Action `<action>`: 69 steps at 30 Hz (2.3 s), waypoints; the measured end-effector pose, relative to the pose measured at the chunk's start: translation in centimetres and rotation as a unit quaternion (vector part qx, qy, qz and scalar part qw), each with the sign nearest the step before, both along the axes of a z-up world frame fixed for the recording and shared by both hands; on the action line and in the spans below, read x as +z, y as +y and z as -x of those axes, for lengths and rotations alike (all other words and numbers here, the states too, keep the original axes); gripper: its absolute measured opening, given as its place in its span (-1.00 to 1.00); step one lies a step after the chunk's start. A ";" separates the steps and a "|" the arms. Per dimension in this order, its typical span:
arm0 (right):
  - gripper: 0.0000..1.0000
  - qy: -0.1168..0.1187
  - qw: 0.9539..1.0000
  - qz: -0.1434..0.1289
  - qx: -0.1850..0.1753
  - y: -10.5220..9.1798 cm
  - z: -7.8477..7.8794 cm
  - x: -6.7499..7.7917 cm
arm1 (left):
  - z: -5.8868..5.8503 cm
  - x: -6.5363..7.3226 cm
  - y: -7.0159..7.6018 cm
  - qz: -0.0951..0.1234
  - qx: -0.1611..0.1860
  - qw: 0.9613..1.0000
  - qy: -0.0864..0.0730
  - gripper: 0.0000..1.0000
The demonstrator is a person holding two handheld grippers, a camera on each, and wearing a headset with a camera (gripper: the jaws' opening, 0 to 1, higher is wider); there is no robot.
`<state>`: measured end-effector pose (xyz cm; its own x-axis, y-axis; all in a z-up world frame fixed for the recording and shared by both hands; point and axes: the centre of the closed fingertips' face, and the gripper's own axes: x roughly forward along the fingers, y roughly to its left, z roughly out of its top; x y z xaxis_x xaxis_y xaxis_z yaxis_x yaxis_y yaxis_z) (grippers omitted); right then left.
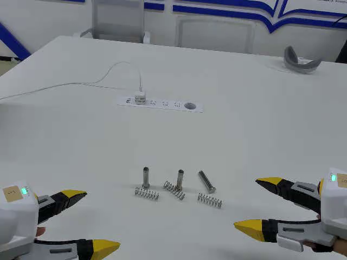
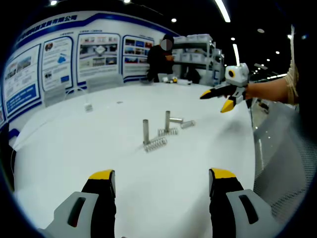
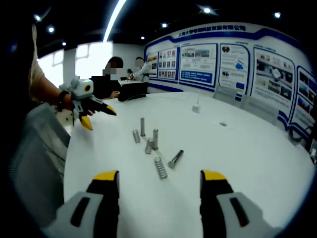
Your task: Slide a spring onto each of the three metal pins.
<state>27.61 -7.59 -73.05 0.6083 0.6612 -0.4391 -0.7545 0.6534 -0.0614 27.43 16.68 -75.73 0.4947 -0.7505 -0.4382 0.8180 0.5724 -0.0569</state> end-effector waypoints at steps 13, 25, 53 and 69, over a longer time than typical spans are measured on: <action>0.30 0.004 1.000 0.000 -0.009 -0.1 -0.2 0.0 | -0.1 0.0 -0.1 0.000 0.000 1.000 -0.002 0.57; 0.23 0.005 1.000 -0.006 -0.024 -0.2 -1.0 0.8 | 0.0 0.0 -0.2 0.001 0.000 1.000 -0.003 0.55; -0.08 0.023 0.998 0.010 -0.058 1.6 -6.8 0.9 | 0.1 0.0 -0.4 0.002 0.003 1.000 -0.003 0.54; -0.23 0.034 0.996 0.029 -0.076 2.1 -9.0 0.4 | 0.5 -0.2 -0.9 0.003 0.002 1.000 0.002 0.53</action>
